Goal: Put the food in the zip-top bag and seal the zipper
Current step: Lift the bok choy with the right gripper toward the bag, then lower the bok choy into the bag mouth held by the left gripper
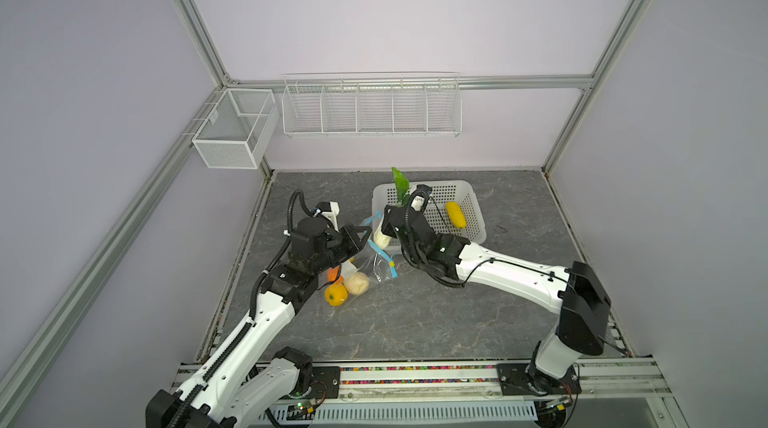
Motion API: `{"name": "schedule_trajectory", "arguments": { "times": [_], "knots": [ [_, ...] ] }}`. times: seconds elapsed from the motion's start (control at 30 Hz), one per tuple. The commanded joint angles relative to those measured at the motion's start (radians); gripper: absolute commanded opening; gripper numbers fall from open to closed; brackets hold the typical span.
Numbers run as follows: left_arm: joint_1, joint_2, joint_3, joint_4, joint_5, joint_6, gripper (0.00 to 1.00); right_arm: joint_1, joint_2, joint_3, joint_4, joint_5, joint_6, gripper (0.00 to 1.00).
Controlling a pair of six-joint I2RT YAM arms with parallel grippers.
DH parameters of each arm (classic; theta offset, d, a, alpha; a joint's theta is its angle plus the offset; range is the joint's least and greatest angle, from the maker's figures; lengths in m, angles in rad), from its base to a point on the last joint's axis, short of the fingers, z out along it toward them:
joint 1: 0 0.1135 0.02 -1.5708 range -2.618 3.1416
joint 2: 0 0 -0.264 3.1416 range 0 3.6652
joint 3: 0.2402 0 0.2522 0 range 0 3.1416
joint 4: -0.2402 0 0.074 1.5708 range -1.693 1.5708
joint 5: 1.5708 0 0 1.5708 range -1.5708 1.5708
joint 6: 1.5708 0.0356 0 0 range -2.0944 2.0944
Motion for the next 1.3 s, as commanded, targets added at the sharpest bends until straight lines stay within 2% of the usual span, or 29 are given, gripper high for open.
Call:
{"name": "schedule_trajectory", "arguments": {
  "times": [0.0,0.5,1.0,1.27],
  "knots": [
    [0.005,-0.017,-0.005,0.036,0.010,-0.005,0.00,0.016,0.012,0.016,0.008,0.027,0.030,0.36],
    [0.005,-0.010,-0.008,0.070,0.018,-0.017,0.00,0.054,0.049,0.027,-0.063,-0.019,0.057,0.44],
    [0.005,0.000,-0.018,0.102,0.021,-0.030,0.00,0.051,0.051,0.044,-0.105,-0.065,0.057,0.60],
    [0.005,-0.001,-0.023,0.105,0.017,-0.030,0.00,0.043,0.024,0.036,-0.106,-0.065,0.048,0.61]
  ]
}}
